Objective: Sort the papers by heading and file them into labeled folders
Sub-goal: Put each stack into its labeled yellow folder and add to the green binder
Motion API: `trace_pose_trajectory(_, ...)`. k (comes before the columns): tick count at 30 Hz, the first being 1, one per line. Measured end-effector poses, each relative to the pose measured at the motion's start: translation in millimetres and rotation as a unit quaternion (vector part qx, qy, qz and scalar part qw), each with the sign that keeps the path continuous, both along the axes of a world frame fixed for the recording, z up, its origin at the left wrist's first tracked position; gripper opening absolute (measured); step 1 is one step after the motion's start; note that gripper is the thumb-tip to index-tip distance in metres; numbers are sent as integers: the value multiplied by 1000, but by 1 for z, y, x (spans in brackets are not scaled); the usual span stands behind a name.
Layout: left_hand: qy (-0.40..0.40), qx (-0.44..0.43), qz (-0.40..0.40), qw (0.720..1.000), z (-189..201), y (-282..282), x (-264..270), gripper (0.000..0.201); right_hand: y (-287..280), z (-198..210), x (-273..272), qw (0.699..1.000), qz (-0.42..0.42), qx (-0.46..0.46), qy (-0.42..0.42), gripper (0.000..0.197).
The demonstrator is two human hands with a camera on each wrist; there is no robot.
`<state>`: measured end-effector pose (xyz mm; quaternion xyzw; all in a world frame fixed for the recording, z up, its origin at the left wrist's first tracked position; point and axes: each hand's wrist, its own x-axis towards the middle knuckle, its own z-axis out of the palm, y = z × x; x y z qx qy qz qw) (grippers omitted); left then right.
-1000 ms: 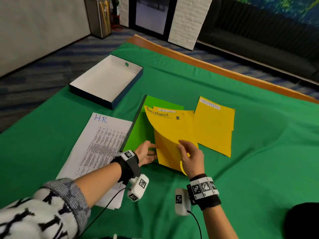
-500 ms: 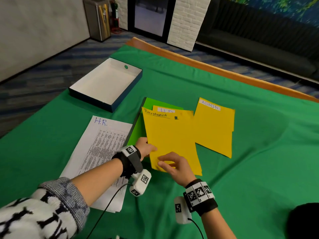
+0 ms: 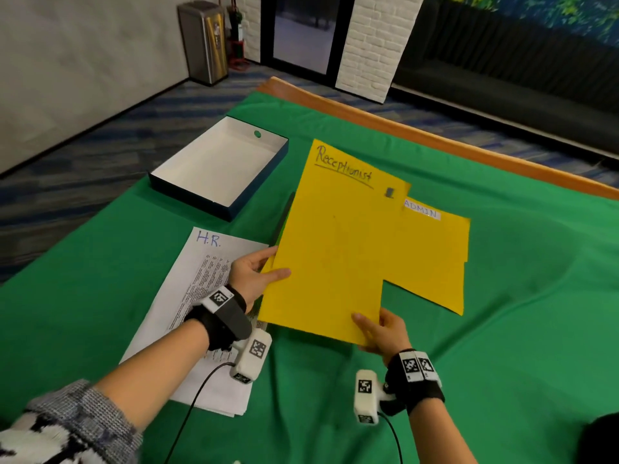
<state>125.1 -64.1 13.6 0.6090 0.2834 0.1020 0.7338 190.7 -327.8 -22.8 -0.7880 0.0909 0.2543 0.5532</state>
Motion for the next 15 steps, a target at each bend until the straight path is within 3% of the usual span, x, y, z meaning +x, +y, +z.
trace_pose_trajectory(3,-19,40,2,999,8,8,-3,51,-7,2,30,993,-115,8,-20,36)
trace_pose_trajectory(6,-26,48,16,998,9,19,-14,45,-27,11,67,978,-198,-50,-40,56)
trace_pose_trajectory(10,-15,71,38,997,6,29,-39,42,-58,17,114,966,-224,-124,-35,57)
trace_pose_trajectory(15,19,118,14,993,-9,34,-63,41,-82,23,141,959,-198,-202,-10,58)
